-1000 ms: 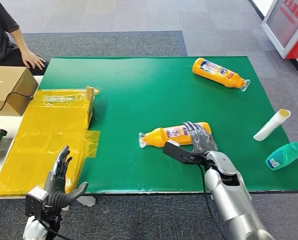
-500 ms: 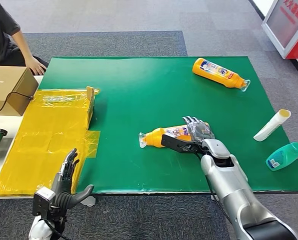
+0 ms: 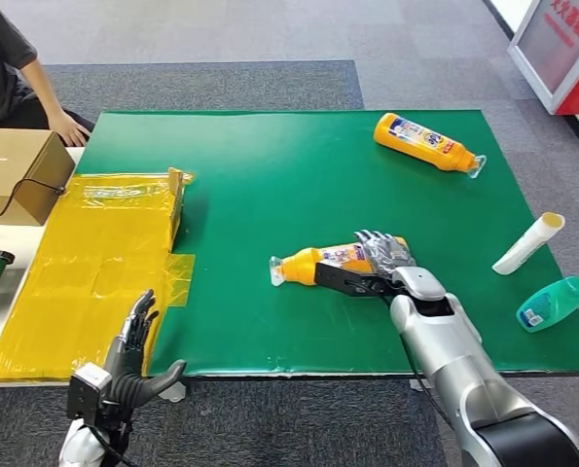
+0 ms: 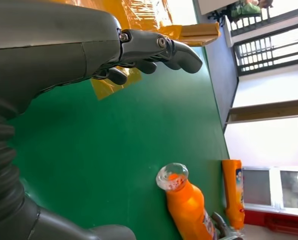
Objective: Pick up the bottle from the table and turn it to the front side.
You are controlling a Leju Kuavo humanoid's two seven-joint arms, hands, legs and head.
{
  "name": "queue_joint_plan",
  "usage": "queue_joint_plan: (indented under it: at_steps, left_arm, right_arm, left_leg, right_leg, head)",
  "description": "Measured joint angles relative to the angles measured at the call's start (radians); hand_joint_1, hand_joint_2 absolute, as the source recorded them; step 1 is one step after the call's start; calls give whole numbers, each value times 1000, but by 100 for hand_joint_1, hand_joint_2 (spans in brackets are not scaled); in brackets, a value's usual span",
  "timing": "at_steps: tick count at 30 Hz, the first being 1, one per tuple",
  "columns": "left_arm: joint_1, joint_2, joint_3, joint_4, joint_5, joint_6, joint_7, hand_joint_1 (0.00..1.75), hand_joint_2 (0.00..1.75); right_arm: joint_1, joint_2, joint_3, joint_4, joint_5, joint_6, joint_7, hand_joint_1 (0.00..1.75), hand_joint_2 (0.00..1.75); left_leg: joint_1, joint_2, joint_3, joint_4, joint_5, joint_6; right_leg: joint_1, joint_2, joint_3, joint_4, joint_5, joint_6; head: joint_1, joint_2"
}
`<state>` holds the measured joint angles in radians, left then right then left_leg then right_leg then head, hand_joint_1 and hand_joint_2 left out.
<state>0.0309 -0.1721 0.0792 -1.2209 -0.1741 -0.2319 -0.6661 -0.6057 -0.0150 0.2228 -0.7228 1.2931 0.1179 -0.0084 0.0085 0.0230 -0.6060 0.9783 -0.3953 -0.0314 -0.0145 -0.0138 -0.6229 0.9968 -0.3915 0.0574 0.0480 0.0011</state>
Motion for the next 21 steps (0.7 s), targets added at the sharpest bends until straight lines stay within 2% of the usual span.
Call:
queue_joint_plan:
  at_steps: [3,4,13,21]
  left_arm:
    - [-6,7,-17,7,13,7,0,0,175]
    - [-7,10,-22,9,17,10,0,0,175]
    - [-9,23,-51,26,36,32,0,0,175]
    - [-2,27,-51,26,38,37,0,0,175]
  right_arm:
    - [-44,-11,10,73,-3,21,-33,142,175]
    - [-55,-13,13,92,-6,21,-43,173,175]
    - [-85,-31,34,154,-43,-34,-99,175,175]
    - [25,-46,33,1,-154,-104,-137,175,175]
  left_leg:
    - [0,0,0,0,0,0]
    - [0,0,0,0,0,0]
    - [0,0,0,0,0,0]
    - [0,0,0,0,0,0]
  right_leg:
    - [0,0,0,0,0,0]
    - [0,0,0,0,0,0]
    - [0,0,0,0,1,0]
    - [0,-1,0,0,0,0]
  head:
    - [0,0]
    - [0,0]
    - [0,0]
    - [0,0]
